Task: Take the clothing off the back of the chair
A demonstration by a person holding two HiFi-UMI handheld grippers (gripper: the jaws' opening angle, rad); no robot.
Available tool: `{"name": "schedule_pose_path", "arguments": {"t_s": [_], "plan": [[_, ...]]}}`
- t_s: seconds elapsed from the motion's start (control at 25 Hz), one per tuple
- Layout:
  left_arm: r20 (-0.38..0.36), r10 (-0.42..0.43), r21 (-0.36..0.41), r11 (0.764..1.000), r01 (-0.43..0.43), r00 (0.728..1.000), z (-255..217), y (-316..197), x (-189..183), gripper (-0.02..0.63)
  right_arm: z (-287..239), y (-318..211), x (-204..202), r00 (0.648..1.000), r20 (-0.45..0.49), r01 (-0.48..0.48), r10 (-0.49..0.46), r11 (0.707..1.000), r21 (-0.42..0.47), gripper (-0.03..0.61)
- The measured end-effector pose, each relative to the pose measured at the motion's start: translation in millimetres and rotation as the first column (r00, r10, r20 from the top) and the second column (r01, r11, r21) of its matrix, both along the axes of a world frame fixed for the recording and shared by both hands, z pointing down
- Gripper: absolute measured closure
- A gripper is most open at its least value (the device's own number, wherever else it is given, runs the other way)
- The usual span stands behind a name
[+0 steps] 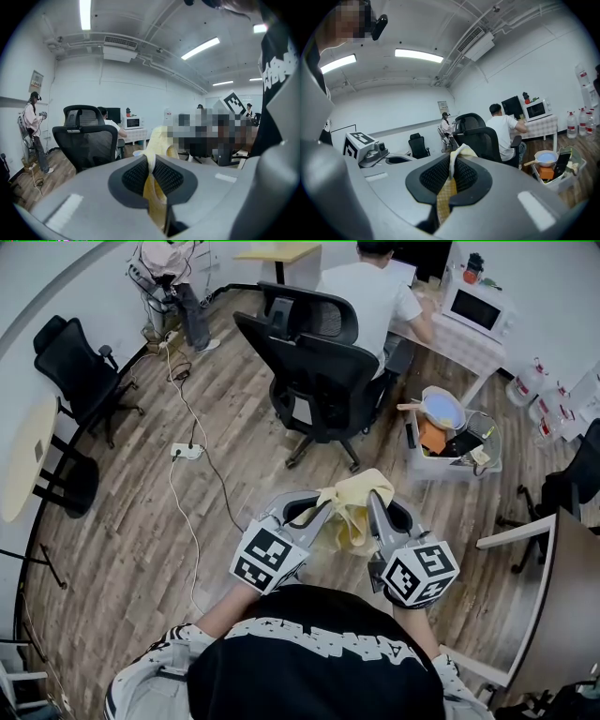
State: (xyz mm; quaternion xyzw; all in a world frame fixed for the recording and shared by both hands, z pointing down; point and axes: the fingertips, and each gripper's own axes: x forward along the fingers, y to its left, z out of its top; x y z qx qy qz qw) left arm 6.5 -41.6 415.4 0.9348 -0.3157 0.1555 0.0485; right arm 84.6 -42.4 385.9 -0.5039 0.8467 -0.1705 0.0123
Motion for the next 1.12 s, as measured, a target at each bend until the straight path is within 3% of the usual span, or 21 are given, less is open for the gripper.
{"name": "schedule_pose_path", "arguments": {"t_s": [1.12], "plan": [[-0.011,-0.006,-0.025,1.0,0.005,1.0,6.7,3.3,-18.9,0.589,4.3,3.6,-19.4,1.0,-0.021,0.004,-0.004,1.0,-0.021,0.56]]}}
